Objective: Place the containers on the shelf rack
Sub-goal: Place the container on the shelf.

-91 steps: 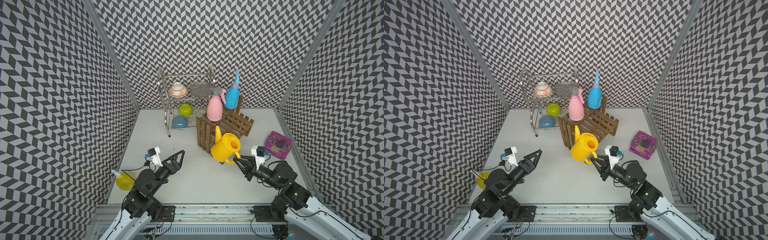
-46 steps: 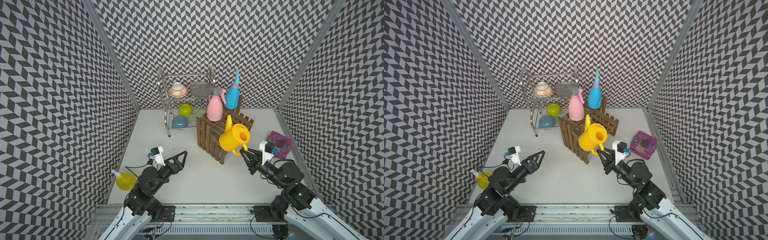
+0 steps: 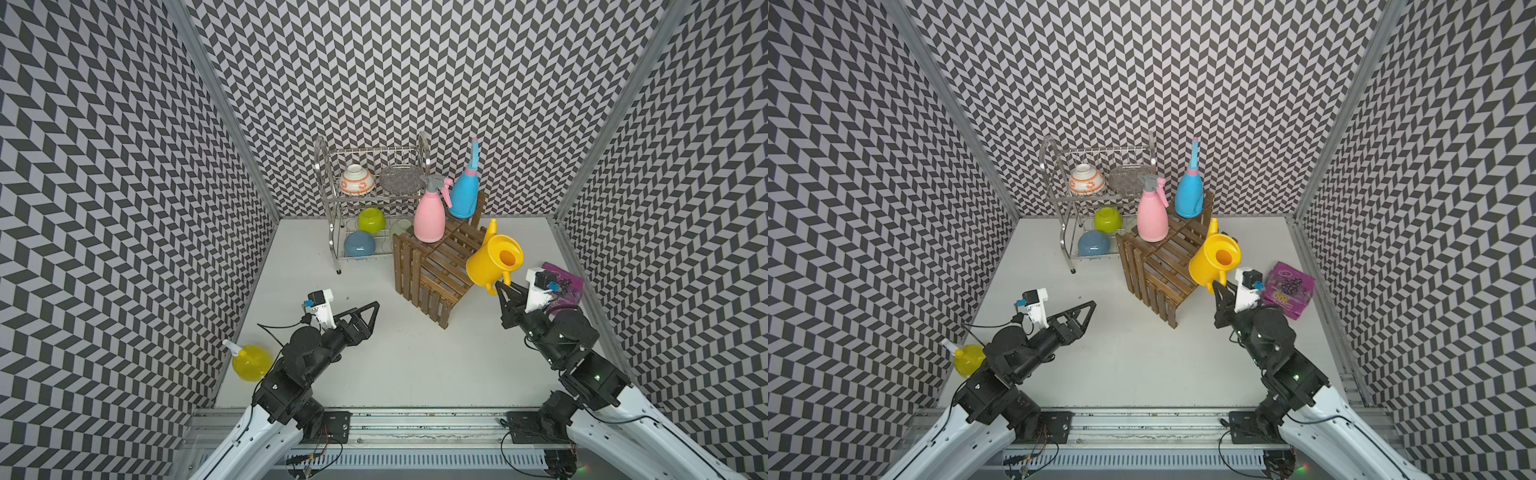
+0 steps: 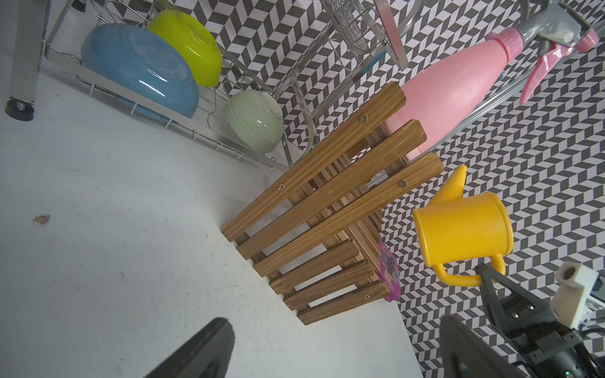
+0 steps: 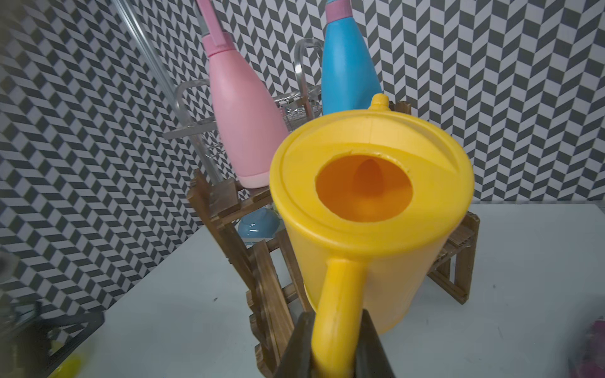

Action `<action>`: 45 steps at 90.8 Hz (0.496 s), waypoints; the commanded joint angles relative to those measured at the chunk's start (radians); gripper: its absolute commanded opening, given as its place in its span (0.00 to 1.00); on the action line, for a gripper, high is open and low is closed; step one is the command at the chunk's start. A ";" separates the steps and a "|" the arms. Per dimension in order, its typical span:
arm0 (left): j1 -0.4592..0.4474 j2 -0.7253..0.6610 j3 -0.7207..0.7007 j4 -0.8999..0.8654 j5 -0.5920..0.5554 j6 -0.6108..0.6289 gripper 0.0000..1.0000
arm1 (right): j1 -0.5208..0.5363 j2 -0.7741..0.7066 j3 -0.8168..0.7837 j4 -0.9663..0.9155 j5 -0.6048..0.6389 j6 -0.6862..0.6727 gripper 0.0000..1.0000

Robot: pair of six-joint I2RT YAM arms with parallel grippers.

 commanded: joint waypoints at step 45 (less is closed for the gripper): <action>0.001 -0.050 0.016 0.016 0.017 0.035 1.00 | -0.212 0.400 0.215 0.190 -0.056 -0.076 0.00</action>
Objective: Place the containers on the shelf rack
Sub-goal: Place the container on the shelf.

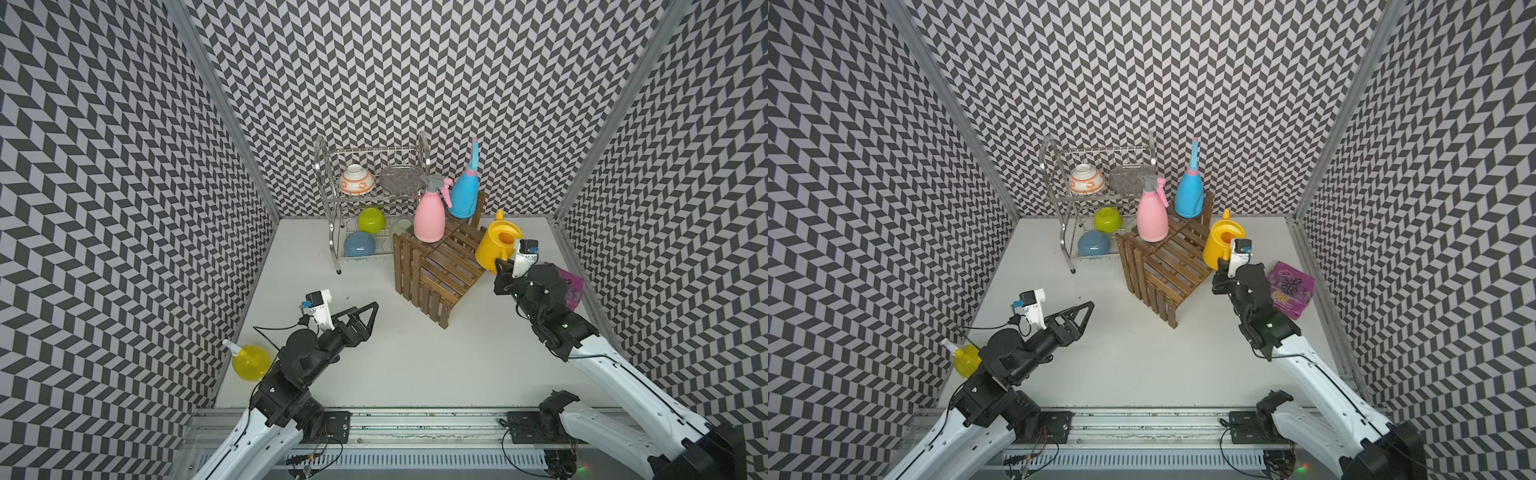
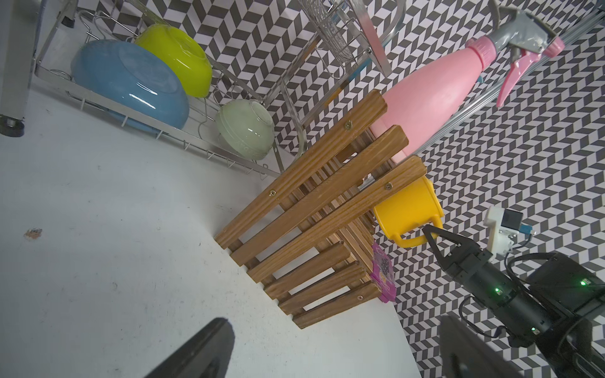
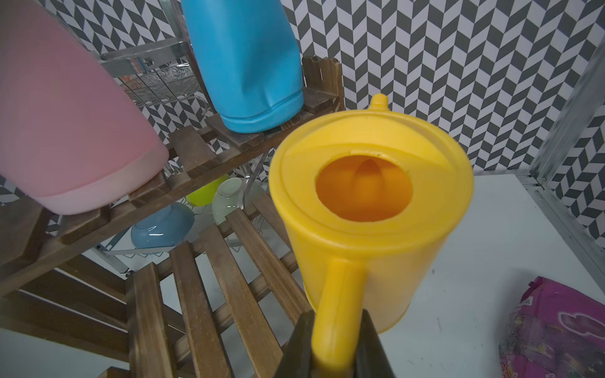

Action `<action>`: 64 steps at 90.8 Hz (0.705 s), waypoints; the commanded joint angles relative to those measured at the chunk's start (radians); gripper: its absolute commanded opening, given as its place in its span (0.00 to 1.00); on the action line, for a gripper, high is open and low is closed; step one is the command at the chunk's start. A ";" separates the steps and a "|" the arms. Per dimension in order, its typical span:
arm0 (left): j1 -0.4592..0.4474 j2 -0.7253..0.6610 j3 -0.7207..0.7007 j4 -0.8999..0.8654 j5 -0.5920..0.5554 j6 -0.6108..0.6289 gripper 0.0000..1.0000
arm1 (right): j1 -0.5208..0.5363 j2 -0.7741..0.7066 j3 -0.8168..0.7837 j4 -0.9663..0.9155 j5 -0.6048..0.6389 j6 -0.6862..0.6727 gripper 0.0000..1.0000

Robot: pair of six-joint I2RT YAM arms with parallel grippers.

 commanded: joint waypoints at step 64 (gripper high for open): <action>0.001 -0.002 0.045 0.008 0.007 0.023 1.00 | -0.043 0.208 0.129 0.171 -0.022 -0.046 0.20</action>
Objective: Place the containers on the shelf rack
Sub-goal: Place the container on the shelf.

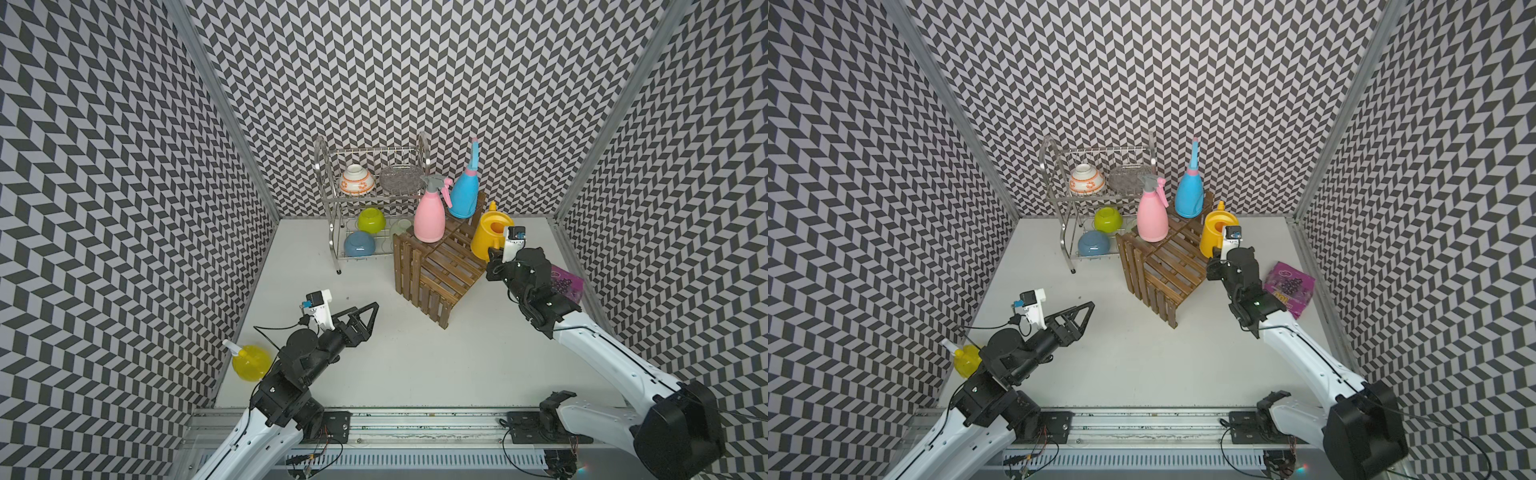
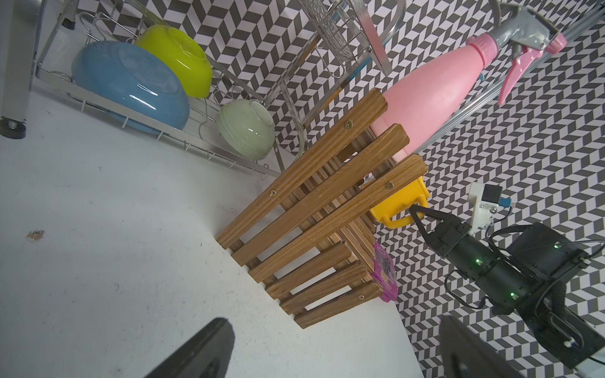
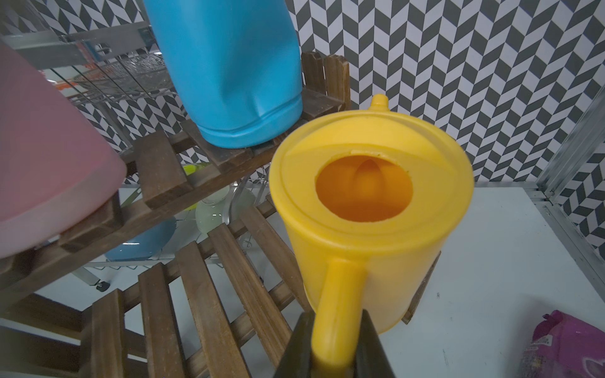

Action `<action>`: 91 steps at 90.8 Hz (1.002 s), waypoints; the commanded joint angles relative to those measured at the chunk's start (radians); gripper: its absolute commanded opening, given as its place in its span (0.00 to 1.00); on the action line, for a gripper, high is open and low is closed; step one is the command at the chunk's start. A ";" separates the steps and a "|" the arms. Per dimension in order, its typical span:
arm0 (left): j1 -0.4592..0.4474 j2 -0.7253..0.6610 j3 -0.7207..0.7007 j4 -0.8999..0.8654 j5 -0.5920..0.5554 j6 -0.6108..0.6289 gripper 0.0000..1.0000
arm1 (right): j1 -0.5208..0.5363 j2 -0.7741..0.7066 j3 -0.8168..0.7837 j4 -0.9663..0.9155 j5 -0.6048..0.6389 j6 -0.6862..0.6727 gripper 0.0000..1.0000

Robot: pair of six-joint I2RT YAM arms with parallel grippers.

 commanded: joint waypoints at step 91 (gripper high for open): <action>0.001 0.001 0.080 -0.017 0.007 0.007 1.00 | -0.013 -0.061 0.013 0.057 -0.080 0.024 0.75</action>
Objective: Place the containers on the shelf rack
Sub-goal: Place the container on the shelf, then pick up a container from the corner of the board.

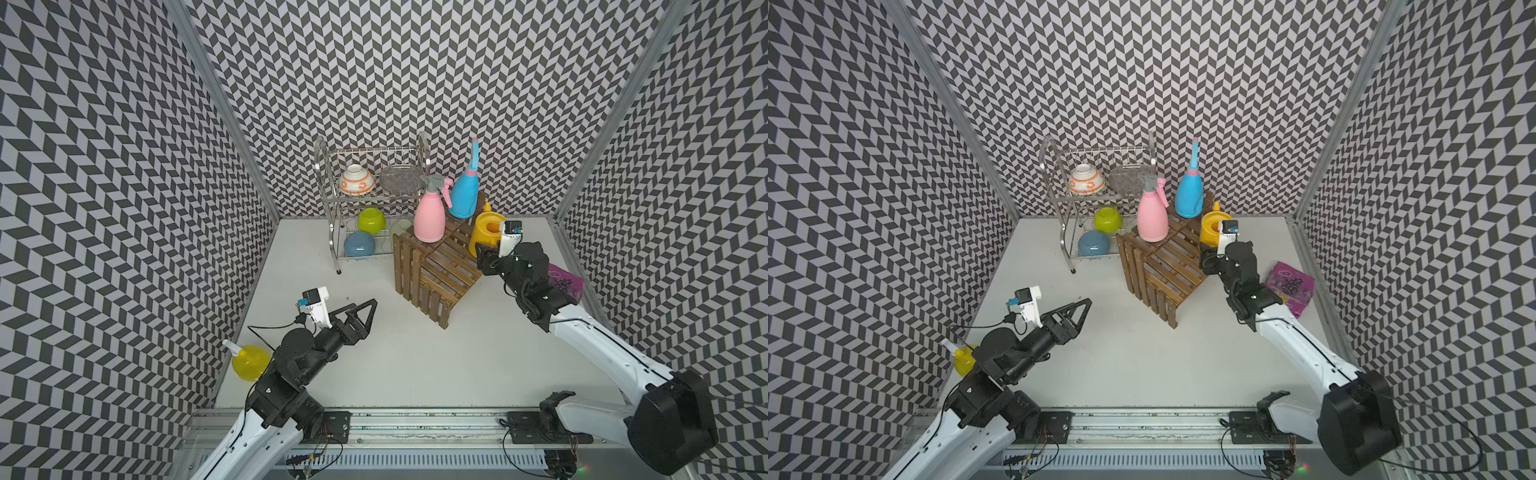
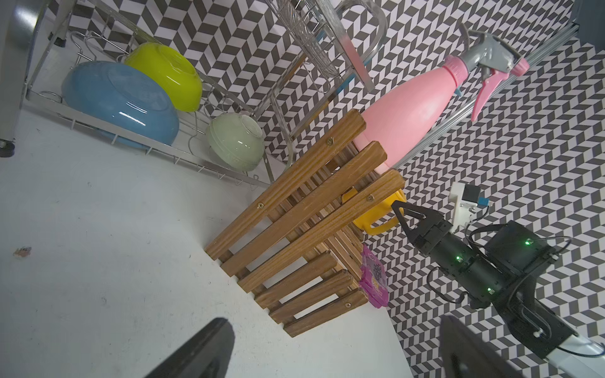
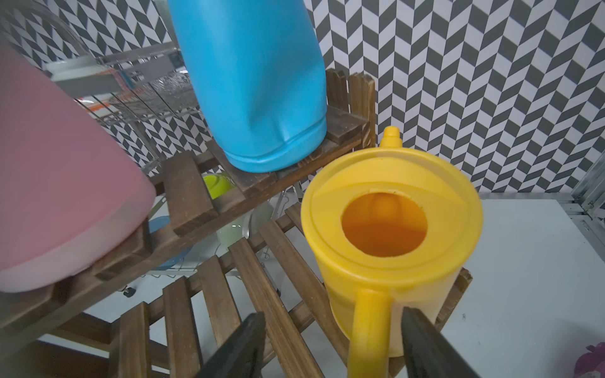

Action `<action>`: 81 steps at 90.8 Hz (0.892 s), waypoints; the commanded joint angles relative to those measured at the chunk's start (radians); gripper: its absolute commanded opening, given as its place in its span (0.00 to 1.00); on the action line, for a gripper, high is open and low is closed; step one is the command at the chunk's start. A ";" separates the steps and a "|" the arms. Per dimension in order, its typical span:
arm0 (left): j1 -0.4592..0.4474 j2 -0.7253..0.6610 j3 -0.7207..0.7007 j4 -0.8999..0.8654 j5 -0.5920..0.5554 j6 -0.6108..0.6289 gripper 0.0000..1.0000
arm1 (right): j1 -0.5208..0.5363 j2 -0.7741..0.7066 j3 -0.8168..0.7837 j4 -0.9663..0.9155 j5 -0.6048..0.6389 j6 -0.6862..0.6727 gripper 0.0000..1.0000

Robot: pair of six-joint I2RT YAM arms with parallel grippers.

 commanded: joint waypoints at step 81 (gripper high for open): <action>0.001 0.452 0.469 -0.683 -0.488 -0.045 0.85 | 0.048 -0.793 -0.446 0.206 -0.839 0.265 0.82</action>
